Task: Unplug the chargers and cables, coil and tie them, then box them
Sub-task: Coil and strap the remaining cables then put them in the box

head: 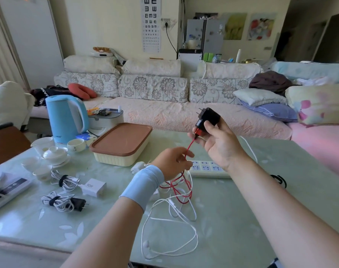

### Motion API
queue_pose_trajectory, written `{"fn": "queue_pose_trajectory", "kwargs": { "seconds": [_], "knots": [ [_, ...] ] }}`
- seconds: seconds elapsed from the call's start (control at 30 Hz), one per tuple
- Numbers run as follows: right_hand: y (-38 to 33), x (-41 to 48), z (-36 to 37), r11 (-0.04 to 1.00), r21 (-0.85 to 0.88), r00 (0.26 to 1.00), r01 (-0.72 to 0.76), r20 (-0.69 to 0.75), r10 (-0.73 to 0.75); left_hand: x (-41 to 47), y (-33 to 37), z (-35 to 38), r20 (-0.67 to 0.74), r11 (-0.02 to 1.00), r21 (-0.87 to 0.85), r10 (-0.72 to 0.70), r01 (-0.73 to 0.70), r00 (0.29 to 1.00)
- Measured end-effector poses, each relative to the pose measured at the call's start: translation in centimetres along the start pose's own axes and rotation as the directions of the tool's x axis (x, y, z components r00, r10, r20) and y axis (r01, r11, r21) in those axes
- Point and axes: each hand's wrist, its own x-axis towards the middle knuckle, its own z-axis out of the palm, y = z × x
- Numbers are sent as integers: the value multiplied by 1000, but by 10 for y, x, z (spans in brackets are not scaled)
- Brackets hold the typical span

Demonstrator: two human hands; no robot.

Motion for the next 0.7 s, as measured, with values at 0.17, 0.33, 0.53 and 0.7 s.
{"fn": "queue_pose_trajectory", "kwargs": {
  "seconds": [0.17, 0.33, 0.53, 0.7],
  "knots": [
    [-17, -23, -38, 941, -335, 977, -56, -212, -17, 8, 1, 7, 81, 938, 340, -103, 70, 991],
    [-3, -37, -100, 242, -930, 959, -278, -281, 24, 16, 6, 13, 120, 890, 455, -101, 36, 988],
    [-3, -57, -136, -262, -913, 872, -312, -385, 303, 29, 4, 18, 47, 907, 414, -106, 78, 993],
    [13, -54, -135, -364, -902, 837, -233, -377, 397, 30, 15, 32, 36, 929, 368, -56, 39, 998]
  ]
}}
